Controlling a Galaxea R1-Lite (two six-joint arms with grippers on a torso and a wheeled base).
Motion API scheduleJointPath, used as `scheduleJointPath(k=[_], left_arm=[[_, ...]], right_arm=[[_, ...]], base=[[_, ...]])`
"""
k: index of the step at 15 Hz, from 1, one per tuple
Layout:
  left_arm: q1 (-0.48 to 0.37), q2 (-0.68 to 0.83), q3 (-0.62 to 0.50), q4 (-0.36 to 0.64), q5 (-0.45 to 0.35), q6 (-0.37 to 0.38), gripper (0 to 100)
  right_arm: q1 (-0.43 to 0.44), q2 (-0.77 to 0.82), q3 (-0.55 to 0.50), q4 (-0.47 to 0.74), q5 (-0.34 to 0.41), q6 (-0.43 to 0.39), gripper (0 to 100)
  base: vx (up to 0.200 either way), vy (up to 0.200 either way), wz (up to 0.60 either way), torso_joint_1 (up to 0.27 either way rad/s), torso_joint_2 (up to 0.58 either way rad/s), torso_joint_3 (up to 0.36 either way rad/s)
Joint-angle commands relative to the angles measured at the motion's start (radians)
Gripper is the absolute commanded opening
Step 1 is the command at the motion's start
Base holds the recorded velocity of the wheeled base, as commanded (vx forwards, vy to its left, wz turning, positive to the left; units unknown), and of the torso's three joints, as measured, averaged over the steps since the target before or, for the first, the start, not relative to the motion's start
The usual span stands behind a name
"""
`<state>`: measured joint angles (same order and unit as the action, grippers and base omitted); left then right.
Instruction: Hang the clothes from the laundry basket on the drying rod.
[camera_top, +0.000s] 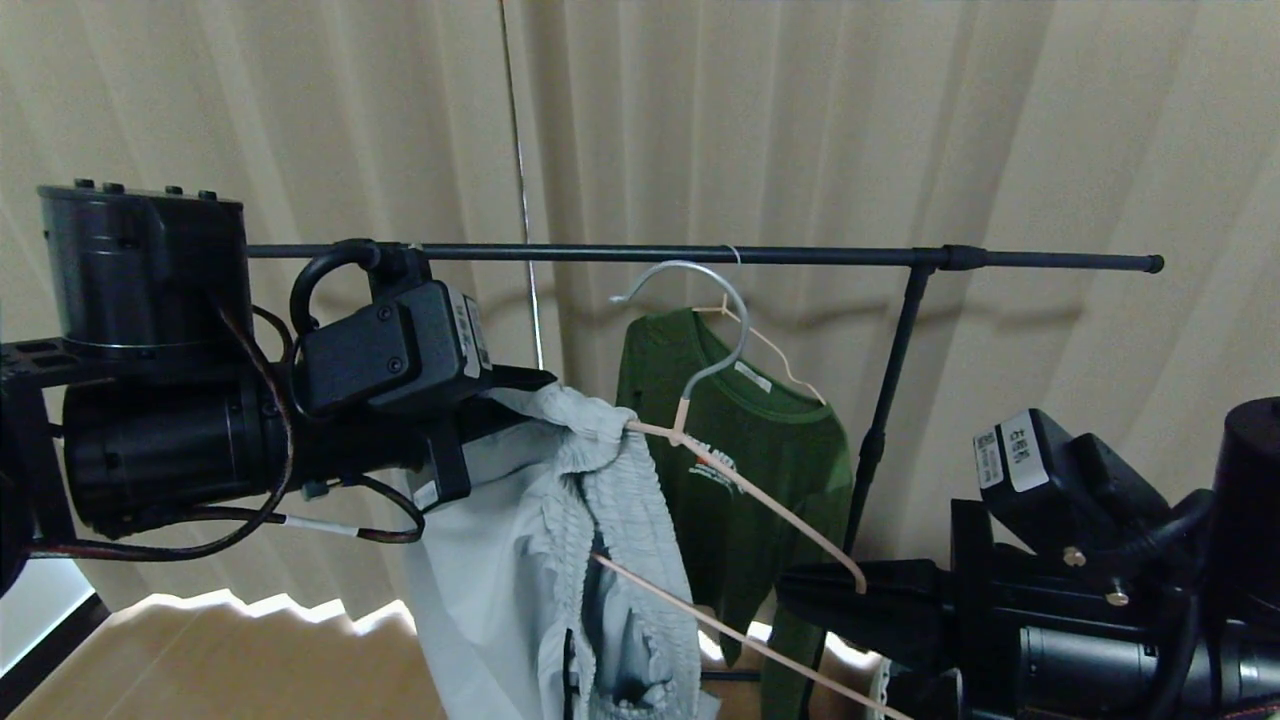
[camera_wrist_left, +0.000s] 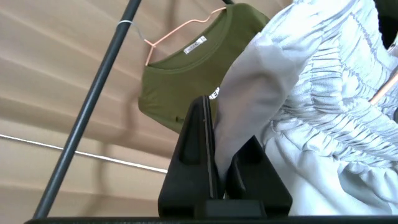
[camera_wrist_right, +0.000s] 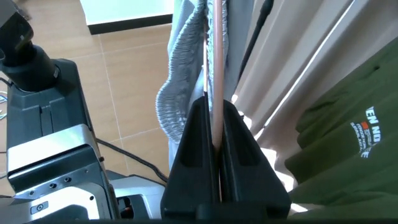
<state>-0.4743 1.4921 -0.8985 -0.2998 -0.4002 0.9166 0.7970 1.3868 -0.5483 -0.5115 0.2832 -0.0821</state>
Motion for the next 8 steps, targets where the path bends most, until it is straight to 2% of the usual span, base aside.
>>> scheduleJointPath(k=[1, 3, 4, 6, 8], left_arm=[[0.002, -0.006, 0.012, -0.004, 0.003, -0.005, 0], [0.003, -0.006, 0.026, -0.022, 0.008, -0.021, 0], [0.016, -0.006, 0.036, -0.041, 0.014, -0.038, 0], [0.039, -0.029, 0.061, -0.044, 0.127, -0.053, 0], [0.037, -0.049, 0.092, -0.044, 0.264, -0.124, 0]], right_arm=[[-0.002, -0.005, 0.010, 0.002, -0.004, -0.015, 100], [-0.012, -0.006, 0.014, 0.002, -0.015, -0.027, 100], [-0.033, -0.009, 0.024, -0.001, -0.056, -0.028, 100], [-0.082, -0.042, 0.048, -0.002, -0.098, -0.048, 100], [-0.163, -0.061, 0.051, -0.002, -0.099, -0.097, 100]], base=[[0.000, 0.000, 0.00, 0.000, 0.00, 0.000], [0.000, 0.000, 0.00, 0.000, 0.00, 0.000], [0.000, 0.000, 0.00, 0.000, 0.00, 0.000], [0.000, 0.000, 0.00, 0.000, 0.00, 0.000], [0.000, 0.000, 0.00, 0.000, 0.00, 0.000]])
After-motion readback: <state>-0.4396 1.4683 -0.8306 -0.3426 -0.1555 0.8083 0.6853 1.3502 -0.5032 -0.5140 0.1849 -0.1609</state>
